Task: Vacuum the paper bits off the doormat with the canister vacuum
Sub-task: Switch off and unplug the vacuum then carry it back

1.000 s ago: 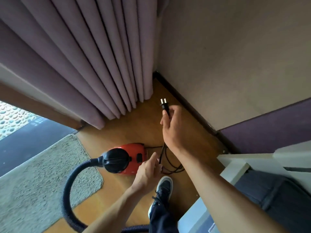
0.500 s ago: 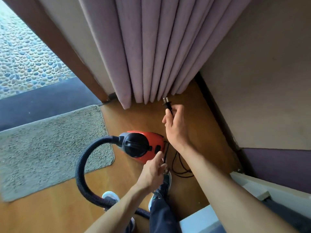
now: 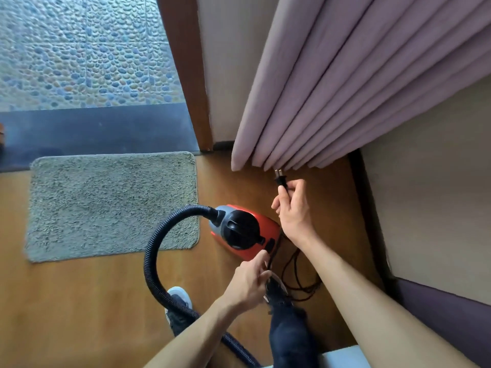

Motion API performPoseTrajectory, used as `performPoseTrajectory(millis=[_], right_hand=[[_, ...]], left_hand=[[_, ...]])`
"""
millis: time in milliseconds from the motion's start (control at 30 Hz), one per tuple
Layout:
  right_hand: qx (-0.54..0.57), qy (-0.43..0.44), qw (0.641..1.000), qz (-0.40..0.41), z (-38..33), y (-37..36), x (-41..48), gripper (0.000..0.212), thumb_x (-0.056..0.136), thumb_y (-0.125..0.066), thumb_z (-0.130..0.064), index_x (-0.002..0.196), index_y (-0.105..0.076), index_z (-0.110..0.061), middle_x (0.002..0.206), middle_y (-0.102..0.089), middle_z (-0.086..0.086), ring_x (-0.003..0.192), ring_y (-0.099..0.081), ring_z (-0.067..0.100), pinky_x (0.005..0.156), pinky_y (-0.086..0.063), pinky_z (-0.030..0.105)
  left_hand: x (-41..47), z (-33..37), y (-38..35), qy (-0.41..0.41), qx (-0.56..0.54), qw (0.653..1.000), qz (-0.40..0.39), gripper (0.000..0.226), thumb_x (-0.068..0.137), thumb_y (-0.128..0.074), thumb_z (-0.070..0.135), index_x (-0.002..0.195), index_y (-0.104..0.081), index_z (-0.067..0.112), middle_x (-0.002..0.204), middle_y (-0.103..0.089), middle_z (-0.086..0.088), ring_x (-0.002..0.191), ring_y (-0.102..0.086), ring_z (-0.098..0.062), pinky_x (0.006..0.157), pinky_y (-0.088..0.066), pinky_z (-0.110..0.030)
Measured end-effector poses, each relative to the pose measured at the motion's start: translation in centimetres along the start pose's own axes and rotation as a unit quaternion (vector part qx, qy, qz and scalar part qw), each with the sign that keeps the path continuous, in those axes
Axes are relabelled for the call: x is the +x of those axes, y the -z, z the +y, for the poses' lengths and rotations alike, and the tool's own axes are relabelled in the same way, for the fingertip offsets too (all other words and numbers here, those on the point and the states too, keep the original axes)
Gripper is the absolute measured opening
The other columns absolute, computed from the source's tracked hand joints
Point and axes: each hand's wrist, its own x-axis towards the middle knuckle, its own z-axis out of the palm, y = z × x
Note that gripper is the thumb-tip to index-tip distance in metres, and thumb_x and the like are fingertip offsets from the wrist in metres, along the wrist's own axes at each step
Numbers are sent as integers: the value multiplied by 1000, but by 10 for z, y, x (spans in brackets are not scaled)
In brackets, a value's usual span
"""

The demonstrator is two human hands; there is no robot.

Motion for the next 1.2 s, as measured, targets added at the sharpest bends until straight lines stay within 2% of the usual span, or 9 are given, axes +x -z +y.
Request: performPoseTrajectory(millis=[167, 300, 367, 433, 467, 633, 767, 967, 1200], right_hand=[[-19, 14, 997, -71, -1, -15, 26, 11, 102, -45, -26, 99, -39, -17, 62, -58, -7, 58, -55, 18, 66, -51, 53], [-32, 53, 988, -140, 9, -24, 43, 10, 102, -45, -22, 97, -38, -18, 64, -58, -4, 56, -52, 15, 64, -51, 51], [-45, 67, 983, -166, 17, -29, 47, 11, 102, -46, -23, 97, -37, -18, 64, -59, -3, 56, -52, 15, 63, -50, 51], [-52, 76, 978, -189, 28, -33, 48, 12, 101, -47, -23, 97, -37, -17, 62, -59, -6, 56, -53, 16, 64, -49, 51], [-56, 78, 975, -199, 33, -34, 45, 11, 100, -47, -23, 98, -38, -17, 62, -60, -6, 57, -54, 17, 65, -50, 50], [-65, 73, 968, -229, 49, -35, 25, 9, 101, -47, -24, 101, -41, -17, 63, -64, -2, 59, -59, 19, 66, -51, 47], [-52, 67, 967, -240, 55, -34, 12, 8, 100, -47, -22, 98, -40, -19, 61, -63, -2, 55, -55, 15, 65, -50, 49], [-51, 74, 964, -249, 54, -40, -1, 7, 101, -46, -24, 97, -40, -24, 60, -62, -4, 56, -56, 15, 63, -51, 50], [-81, 69, 966, -235, 54, -52, -1, 6, 101, -46, -24, 102, -44, -18, 65, -63, -2, 62, -60, 19, 66, -51, 52]], left_hand=[[11, 3, -7, 40, -39, 996, 69, 21, 99, -50, 15, 90, -36, 28, 77, -59, -5, 67, -62, -27, 64, -60, -45], [25, 5, -27, 70, -91, 986, 121, 16, 99, -50, 7, 100, -44, 22, 83, -61, -16, 56, -56, 1, 66, -60, -30], [29, 5, -37, 87, -106, 979, 148, 13, 100, -52, 11, 100, -44, 22, 79, -63, -11, 54, -57, -7, 61, -54, -25], [28, 5, -51, 105, -136, 970, 172, 11, 100, -51, 13, 97, -45, 21, 76, -64, -9, 52, -59, -20, 56, -53, -27], [25, 6, -58, 111, -147, 966, 180, 11, 100, -51, 13, 96, -45, 21, 74, -64, -10, 52, -59, -21, 55, -54, -29], [14, 7, -88, 137, -163, 957, 198, 30, 99, -51, 14, 83, -38, 35, 69, -58, 0, 59, -52, -14, 63, -51, -32], [6, 10, -107, 163, -175, 947, 213, 24, 97, -54, 18, 89, -41, 36, 79, -62, -4, 66, -56, -16, 71, -55, -39], [1, 15, -115, 154, -199, 942, 224, 13, 97, -54, 15, 98, -46, 26, 72, -63, -6, 53, -54, -13, 66, -56, -40], [1, 15, -112, 162, -239, 934, 209, 18, 97, -54, 20, 96, -43, 34, 75, -64, -1, 54, -58, -13, 67, -59, -41]])
